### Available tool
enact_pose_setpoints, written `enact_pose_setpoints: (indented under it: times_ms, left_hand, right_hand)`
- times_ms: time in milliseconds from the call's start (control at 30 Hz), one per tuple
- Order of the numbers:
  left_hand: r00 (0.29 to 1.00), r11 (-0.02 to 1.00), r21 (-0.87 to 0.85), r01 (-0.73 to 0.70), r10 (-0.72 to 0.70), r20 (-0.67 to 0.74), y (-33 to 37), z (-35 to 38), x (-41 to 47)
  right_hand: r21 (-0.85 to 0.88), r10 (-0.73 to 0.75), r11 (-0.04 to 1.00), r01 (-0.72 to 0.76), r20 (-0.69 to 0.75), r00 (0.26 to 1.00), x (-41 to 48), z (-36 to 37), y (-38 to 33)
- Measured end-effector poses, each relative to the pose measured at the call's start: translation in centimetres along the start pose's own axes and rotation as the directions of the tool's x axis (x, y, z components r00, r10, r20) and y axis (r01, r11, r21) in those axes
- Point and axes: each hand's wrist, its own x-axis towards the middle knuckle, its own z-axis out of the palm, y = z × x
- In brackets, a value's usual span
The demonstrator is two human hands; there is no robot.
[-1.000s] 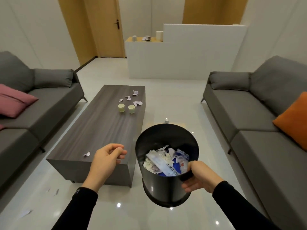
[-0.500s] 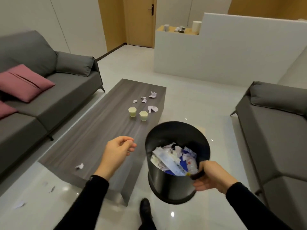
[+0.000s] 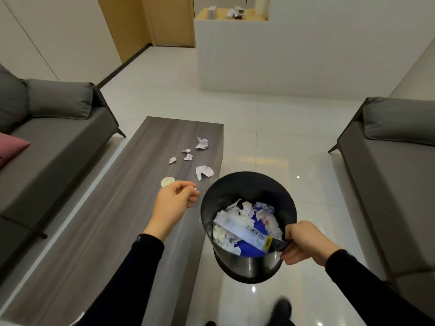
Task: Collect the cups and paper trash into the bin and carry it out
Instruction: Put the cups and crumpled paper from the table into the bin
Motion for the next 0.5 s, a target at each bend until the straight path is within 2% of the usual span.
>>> enact_pose_setpoints:
  times_ms: [267, 500]
  left_hand:
    - [0.985, 0.996, 0.004, 0.092, -0.090, -0.147, 0.0, 5.5, 10.5]
    - [0.914, 0.967, -0.021, 0.254, -0.247, -0.320, -3.2, 10.4, 18.4]
  right_hand:
    - [-0.115, 0.016, 0.993, -0.007, 0.074, 0.997, 14.1, -4.7, -7.7]
    - [-0.244, 0.017, 0.970, 0.015, 0.131, 0.991, 26.7, -6.6, -10.8]
